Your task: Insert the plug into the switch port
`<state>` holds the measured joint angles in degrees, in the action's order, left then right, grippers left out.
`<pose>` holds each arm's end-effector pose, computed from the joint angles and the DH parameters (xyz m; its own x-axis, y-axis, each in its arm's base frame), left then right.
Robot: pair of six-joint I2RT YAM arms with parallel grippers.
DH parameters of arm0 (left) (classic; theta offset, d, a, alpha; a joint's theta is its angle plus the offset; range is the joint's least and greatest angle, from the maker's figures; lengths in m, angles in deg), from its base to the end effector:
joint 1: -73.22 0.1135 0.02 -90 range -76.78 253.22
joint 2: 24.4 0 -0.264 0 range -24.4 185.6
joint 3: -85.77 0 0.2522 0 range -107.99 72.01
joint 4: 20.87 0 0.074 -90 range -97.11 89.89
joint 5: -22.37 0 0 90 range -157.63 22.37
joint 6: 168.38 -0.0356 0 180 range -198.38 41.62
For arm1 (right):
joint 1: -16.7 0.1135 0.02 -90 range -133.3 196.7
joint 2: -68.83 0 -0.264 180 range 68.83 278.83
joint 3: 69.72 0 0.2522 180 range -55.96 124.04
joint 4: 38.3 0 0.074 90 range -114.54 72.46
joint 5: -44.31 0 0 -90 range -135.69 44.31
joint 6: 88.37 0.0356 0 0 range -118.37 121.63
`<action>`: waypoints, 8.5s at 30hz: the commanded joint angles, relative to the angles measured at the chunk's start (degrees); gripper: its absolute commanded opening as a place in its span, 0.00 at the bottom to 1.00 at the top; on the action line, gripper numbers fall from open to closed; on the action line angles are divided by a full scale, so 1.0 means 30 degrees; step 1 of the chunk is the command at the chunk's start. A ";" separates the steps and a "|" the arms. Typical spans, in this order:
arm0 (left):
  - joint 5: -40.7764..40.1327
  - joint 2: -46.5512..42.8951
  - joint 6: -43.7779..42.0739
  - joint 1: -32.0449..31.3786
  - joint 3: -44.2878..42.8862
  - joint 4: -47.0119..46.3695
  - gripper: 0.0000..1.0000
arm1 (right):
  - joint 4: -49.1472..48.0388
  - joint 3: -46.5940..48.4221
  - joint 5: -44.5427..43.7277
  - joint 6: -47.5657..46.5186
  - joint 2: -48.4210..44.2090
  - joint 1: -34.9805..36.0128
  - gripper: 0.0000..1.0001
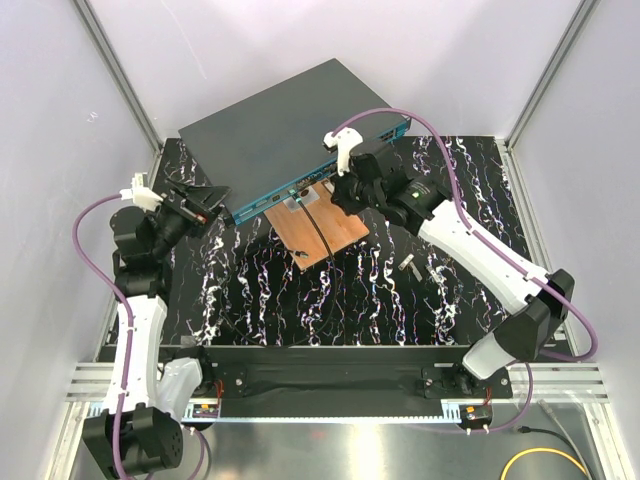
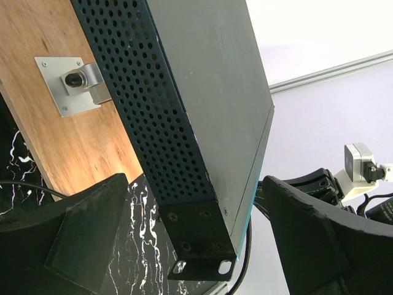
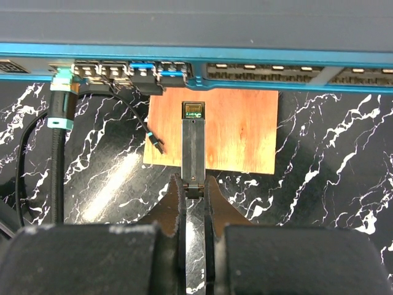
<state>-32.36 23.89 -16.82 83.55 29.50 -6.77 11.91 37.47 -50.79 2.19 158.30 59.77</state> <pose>0.1971 0.0150 0.3346 -0.4179 -0.8059 -0.4194 0.1070 0.4147 -0.9036 0.2579 0.2368 0.3955 -0.3985 -0.3592 -0.8439 -0.6215 0.7824 -0.0395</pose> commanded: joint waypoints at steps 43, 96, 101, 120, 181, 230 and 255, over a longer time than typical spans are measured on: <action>-0.0418 0.0191 0.0222 -0.0689 0.0486 -0.1666 0.97 | 0.0009 0.2637 -0.1433 -0.0098 0.1026 0.0907 0.00; -0.0241 0.0631 0.0281 -0.0835 0.0485 -0.2105 0.98 | 0.0068 0.5595 -0.1902 -0.0977 0.3310 0.1171 0.00; -0.0212 0.0631 0.0281 -0.0864 0.0485 -0.2105 0.98 | -0.0166 0.6356 -0.2108 -0.1007 0.4130 0.1142 0.00; -0.0124 0.0514 -0.0099 -0.0835 0.0222 -0.1578 0.98 | 0.0565 0.2025 -0.0059 -0.1709 0.0675 0.0615 0.54; -0.0388 0.0836 -0.0978 -0.1509 0.0515 -0.1286 0.95 | -0.7697 0.4393 -0.1581 0.2187 0.3750 0.0263 0.00; 0.2775 0.0397 -0.7394 0.4116 -0.5900 0.1411 0.99 | 0.5836 -0.9524 0.2258 -0.7364 -0.0067 -1.0401 0.50; 0.3918 0.0133 -0.9941 0.3561 -0.7014 0.1263 0.99 | 0.6631 -0.5038 0.1877 -0.6602 0.7822 -1.1368 0.46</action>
<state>-22.61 25.05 -43.75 94.85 11.36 -0.24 32.11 20.70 -44.24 -18.38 180.71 26.35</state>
